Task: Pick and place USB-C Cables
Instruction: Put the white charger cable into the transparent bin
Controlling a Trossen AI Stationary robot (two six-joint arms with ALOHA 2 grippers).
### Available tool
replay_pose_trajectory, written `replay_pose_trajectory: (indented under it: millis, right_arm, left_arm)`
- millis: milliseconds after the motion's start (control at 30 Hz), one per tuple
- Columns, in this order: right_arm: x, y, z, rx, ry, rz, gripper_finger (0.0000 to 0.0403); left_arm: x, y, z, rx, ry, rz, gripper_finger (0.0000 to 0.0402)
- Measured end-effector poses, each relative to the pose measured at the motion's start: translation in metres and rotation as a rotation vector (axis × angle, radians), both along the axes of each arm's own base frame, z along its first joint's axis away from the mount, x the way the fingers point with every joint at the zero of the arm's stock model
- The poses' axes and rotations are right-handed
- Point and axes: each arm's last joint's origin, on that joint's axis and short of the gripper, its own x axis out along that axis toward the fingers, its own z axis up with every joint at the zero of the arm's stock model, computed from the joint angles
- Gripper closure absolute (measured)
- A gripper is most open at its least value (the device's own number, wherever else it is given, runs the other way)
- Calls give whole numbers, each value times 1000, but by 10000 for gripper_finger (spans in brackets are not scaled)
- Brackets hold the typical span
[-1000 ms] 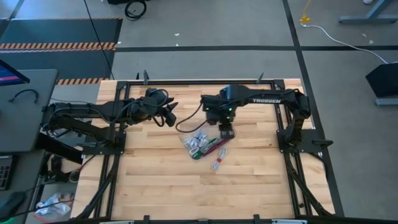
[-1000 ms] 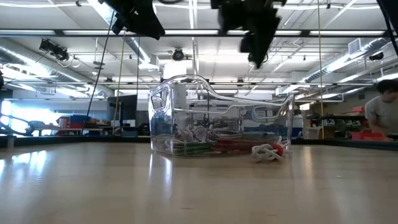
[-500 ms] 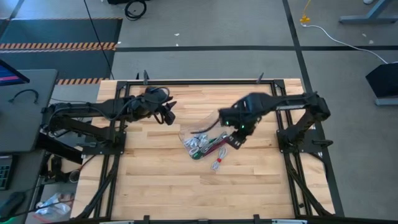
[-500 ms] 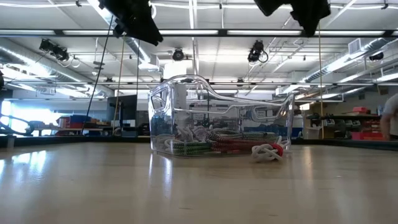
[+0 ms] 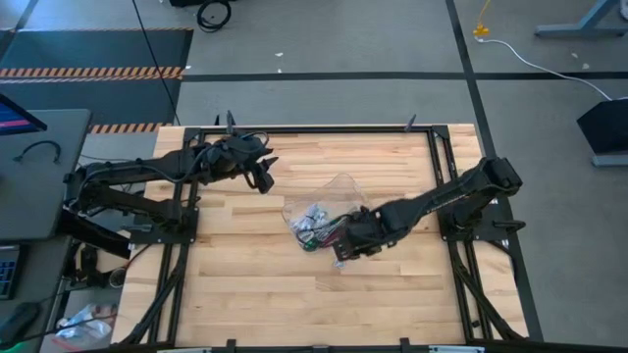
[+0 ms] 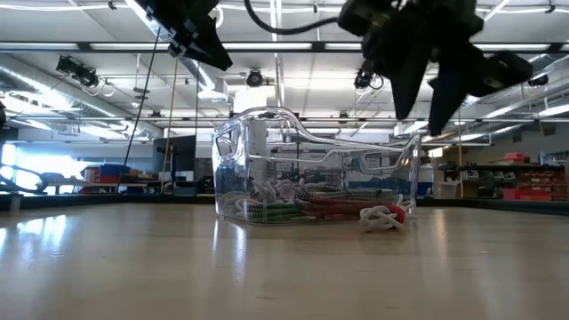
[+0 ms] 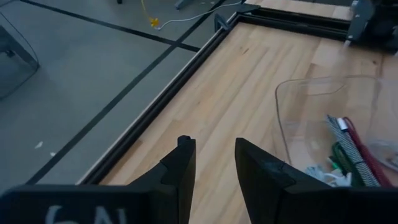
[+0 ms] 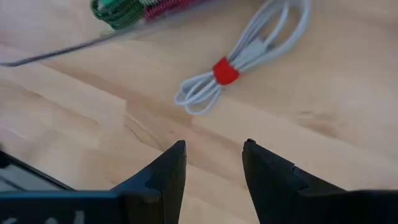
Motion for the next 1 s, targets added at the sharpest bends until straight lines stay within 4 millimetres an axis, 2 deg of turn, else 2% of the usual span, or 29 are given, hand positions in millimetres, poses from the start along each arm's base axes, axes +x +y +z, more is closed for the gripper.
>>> replay_pose_trajectory:
  millis: [167, 367, 567, 1000]
  right_arm:
    - [-9, 3, -38, 28, -24, -127, 235]
    - [-12, -9, -66, 0, -123, -206, 227]
    - [-16, -25, -78, -45, -117, -211, 226]
    - [-23, -44, -92, -113, -104, -226, 226]
  left_arm:
    - [-1, 2, -1, 20, 23, -4, 283]
    - [-1, 2, -1, 20, 36, -6, 283]
    - [-2, 2, -2, 17, 37, -4, 283]
    - [-2, 2, -2, 12, 31, 0, 283]
